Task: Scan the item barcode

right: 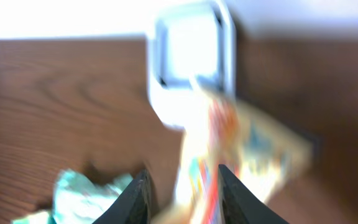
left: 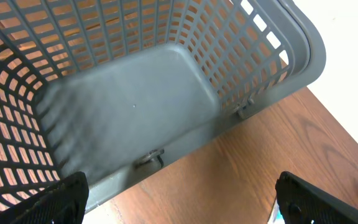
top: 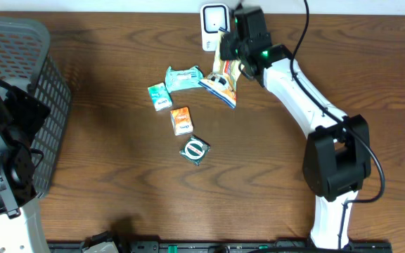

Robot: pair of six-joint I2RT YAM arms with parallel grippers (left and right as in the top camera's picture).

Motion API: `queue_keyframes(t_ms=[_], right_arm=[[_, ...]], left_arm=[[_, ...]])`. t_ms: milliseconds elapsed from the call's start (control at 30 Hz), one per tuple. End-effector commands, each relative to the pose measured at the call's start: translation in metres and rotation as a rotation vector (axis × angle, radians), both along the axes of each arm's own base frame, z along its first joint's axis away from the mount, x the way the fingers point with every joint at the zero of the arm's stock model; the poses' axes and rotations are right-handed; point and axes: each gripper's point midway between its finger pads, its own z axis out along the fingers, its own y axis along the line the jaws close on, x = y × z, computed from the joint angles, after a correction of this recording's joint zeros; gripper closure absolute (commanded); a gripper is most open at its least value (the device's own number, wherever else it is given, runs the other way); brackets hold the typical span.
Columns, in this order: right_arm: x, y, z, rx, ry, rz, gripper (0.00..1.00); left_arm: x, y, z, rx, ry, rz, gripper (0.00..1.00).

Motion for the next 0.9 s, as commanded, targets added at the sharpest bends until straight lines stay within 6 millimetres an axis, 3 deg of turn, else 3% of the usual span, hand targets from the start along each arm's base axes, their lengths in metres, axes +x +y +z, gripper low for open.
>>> queue_keyframes(t_ms=[0,67,133,200,233,267,333,467,600,667,733,767,833,867], right_arm=[[0.011,0.009,0.011,-0.213,-0.162,0.131,0.71],[0.020,0.003,0.006,-0.240,-0.184,0.092,0.80],[0.016,0.001,-0.007,-0.228,-0.132,0.075,0.80],[0.008,-0.003,-0.020,-0.190,-0.053,0.034,0.56],[0.000,-0.005,-0.029,-0.162,0.011,0.004,0.48],[-0.017,-0.012,-0.049,-0.122,0.143,-0.067,0.49],[-0.029,-0.013,-0.063,-0.082,0.227,-0.110,0.46],[-0.054,0.008,-0.101,-0.049,0.354,-0.041,0.16],[-0.076,0.011,-0.142,-0.078,0.476,-0.068,0.08],[-0.082,0.012,-0.159,-0.096,0.512,-0.069,0.23],[-0.083,0.013,-0.163,-0.099,0.519,-0.067,0.51],[-0.082,0.012,-0.163,-0.101,0.514,-0.070,0.71],[-0.076,0.012,-0.153,-0.093,0.485,-0.074,0.97],[-0.069,0.011,-0.141,-0.099,0.449,-0.081,0.99]], left_arm=[[-0.001,0.001,0.000,-0.002,0.000,0.013,0.05],[-0.001,0.001,0.000,-0.002,0.000,0.013,0.05],[-0.001,0.001,0.000,-0.002,0.000,0.013,0.05],[-0.001,0.001,0.000,-0.002,0.000,0.013,0.05],[-0.001,0.001,0.000,-0.002,0.000,0.013,0.05],[-0.001,0.001,0.000,-0.002,0.000,0.013,0.05],[-0.001,0.001,0.000,-0.002,0.000,0.013,0.05],[-0.001,0.001,0.000,-0.002,0.000,0.013,0.05],[-0.001,0.001,0.000,-0.002,0.000,0.013,0.05],[-0.001,0.001,0.000,-0.002,0.000,0.013,0.05],[-0.001,0.001,0.000,-0.002,0.000,0.013,0.05],[-0.001,0.001,0.000,-0.002,0.000,0.013,0.05],[-0.001,0.001,0.000,-0.002,0.000,0.013,0.05],[-0.001,0.001,0.000,-0.002,0.000,0.013,0.05]])
